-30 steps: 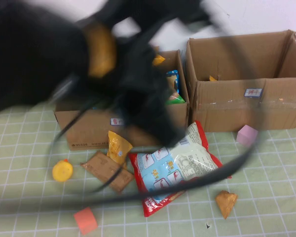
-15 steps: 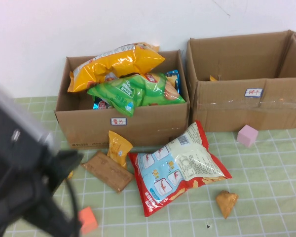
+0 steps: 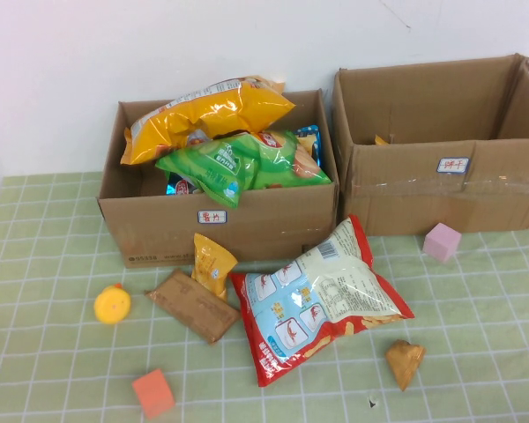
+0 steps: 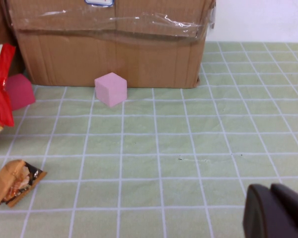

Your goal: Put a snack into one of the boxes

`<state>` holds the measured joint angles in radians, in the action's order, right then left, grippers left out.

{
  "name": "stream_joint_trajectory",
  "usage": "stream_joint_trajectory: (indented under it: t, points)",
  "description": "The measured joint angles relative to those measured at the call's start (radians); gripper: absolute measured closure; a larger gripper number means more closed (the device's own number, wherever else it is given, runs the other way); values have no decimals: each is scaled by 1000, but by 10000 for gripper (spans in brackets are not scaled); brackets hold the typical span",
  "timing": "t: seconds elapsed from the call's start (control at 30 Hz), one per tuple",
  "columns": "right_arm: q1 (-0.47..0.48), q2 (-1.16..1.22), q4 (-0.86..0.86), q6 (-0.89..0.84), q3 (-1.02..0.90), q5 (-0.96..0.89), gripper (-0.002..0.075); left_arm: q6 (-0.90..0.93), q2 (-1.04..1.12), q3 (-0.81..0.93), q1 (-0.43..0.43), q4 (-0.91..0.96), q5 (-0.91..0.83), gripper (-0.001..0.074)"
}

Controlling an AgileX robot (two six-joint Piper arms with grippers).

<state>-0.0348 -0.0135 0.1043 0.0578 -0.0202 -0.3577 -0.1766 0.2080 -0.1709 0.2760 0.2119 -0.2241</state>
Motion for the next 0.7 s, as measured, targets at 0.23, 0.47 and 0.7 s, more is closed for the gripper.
stream_joint_trajectory:
  t: [0.23, 0.47, 0.7]
  points:
    - [0, 0, 0, 0, 0, 0, 728, 146, -211, 131, -236, -138, -8, 736]
    - [0, 0, 0, 0, 0, 0, 728, 177, -220, 190, -340, -176, -22, 736]
    - [0, 0, 0, 0, 0, 0, 728, 184, -221, 192, -342, -180, -63, 736]
